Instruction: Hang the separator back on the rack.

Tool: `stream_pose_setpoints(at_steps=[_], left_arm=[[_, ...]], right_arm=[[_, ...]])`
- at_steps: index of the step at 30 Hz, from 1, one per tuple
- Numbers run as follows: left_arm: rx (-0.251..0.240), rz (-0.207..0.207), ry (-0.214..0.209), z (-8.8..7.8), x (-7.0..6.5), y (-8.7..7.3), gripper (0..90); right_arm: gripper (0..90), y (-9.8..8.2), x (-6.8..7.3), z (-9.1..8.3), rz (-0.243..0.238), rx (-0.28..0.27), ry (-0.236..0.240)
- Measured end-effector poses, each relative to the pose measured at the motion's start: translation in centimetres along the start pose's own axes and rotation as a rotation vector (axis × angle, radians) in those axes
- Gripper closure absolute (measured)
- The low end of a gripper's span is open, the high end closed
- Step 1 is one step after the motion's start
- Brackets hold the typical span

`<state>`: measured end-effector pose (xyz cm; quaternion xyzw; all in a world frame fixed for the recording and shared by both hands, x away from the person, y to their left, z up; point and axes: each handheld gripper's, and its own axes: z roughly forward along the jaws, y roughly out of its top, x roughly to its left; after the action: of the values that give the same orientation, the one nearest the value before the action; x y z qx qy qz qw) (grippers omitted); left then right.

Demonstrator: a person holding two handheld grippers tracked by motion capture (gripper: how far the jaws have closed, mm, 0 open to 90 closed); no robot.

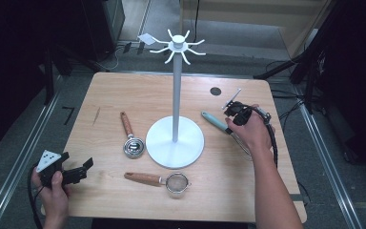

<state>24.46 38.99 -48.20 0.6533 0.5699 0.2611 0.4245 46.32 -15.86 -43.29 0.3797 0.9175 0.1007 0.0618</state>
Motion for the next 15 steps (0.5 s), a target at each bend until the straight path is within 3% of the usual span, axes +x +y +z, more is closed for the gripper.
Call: stream_pose_setpoints(at_steps=[4,15], left_arm=[[0.000,0.000,0.000,0.0,0.0,0.0,0.0],[-0.003,-0.029,-0.006,0.0,0.3,0.0,0.0]], right_arm=[[62.7,0.9,0.2,0.7,-0.031,0.028,-0.038],[66.8,2.7,0.6,1.9,-0.084,0.055,-0.034]])
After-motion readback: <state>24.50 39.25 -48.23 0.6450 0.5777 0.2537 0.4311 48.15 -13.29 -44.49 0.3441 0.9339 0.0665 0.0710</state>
